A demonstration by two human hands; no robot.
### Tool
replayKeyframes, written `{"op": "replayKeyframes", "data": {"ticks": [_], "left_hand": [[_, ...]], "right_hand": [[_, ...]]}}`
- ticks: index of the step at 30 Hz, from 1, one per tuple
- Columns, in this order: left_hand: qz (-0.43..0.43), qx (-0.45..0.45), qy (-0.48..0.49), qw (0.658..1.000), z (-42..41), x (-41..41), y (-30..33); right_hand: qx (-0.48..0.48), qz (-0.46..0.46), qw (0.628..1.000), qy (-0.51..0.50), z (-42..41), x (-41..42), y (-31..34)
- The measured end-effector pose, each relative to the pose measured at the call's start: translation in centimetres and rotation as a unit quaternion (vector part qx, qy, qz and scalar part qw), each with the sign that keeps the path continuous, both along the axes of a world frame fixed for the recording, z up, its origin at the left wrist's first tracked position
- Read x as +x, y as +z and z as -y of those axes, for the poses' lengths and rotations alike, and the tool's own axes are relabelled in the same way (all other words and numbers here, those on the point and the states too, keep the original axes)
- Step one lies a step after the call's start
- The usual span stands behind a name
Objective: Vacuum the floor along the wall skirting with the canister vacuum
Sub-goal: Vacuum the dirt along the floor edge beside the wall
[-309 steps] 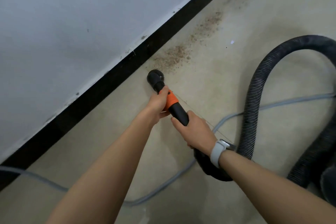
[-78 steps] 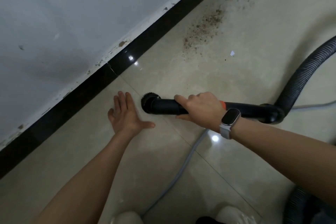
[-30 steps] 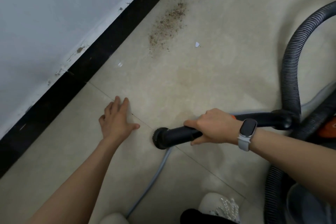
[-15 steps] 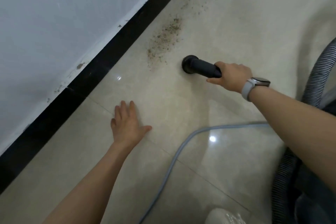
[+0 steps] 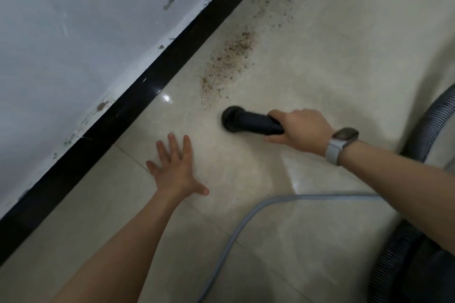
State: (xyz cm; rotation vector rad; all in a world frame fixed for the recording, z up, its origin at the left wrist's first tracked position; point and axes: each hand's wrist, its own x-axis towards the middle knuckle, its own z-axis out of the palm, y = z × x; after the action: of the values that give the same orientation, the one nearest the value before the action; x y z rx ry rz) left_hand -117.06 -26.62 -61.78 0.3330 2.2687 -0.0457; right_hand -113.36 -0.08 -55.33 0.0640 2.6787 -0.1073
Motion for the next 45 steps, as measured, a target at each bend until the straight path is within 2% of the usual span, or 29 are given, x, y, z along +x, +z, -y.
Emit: {"op": "replayKeyframes", "data": {"ticks": [2, 3, 8, 10, 14, 20, 22, 25, 27, 29, 33, 35, 37, 42, 45], "left_hand": [[0.003, -0.001, 0.016, 1.000, 0.2, 0.2, 0.1], [0.005, -0.002, 0.032, 0.999, 0.2, 0.4, 0.1], [0.019, -0.021, 0.046, 0.999, -0.1, 0.2, 0.3], [0.025, -0.018, 0.039, 0.999, 0.0, -0.1, 0.1], [0.032, -0.010, 0.028, 0.999, 0.5, -0.2, 0.1], [0.047, -0.015, 0.027, 0.998, 0.2, -0.5, 0.0], [0.048, -0.015, 0.025, 0.998, 0.3, -0.5, 0.0], [0.043, -0.014, 0.020, 0.999, 0.2, -0.4, 0.0], [0.044, -0.015, 0.016, 0.999, 0.2, -0.5, 0.0], [0.045, -0.021, 0.010, 0.999, 0.1, -0.6, 0.1], [0.046, -0.037, 0.004, 0.998, 0.0, -0.8, 0.0], [0.045, -0.037, 0.002, 0.998, 0.0, -0.9, -0.1], [0.041, -0.033, 0.000, 0.999, 0.2, -0.9, -0.1], [0.031, -0.024, 0.002, 0.999, 0.4, -0.6, -0.4], [0.026, -0.017, 0.003, 1.000, 0.4, -0.6, -0.5]], "right_hand": [[0.012, 0.015, 0.997, 0.069, 2.0, 0.4, 0.0], [0.019, 0.014, 0.997, 0.072, 2.2, 0.1, 0.0], [0.045, -0.029, 0.996, -0.072, -1.1, -3.7, -0.5], [0.039, -0.036, 0.994, -0.091, -0.8, -4.1, -0.7], [0.015, -0.053, 0.998, 0.001, 2.2, -2.4, -0.6], [0.024, -0.015, 0.992, 0.120, 5.0, -3.3, -0.7], [0.035, -0.038, 0.995, 0.086, 3.5, -4.7, -0.9], [0.059, -0.063, 0.996, -0.037, -0.7, -6.8, -0.9], [0.073, -0.067, 0.992, -0.080, -1.9, -7.1, -0.6], [0.062, -0.072, 0.994, -0.046, -0.8, -6.5, -0.4], [0.009, -0.019, 0.992, 0.122, 4.6, -4.6, -0.4], [0.008, -0.006, 0.989, 0.147, 5.9, -5.2, -0.3], [0.014, -0.013, 0.993, 0.117, 5.2, -6.7, -0.8], [0.057, -0.072, 0.994, -0.066, 0.0, -9.9, -1.0], [0.057, -0.077, 0.995, -0.042, 1.0, -9.2, -0.6]]}}
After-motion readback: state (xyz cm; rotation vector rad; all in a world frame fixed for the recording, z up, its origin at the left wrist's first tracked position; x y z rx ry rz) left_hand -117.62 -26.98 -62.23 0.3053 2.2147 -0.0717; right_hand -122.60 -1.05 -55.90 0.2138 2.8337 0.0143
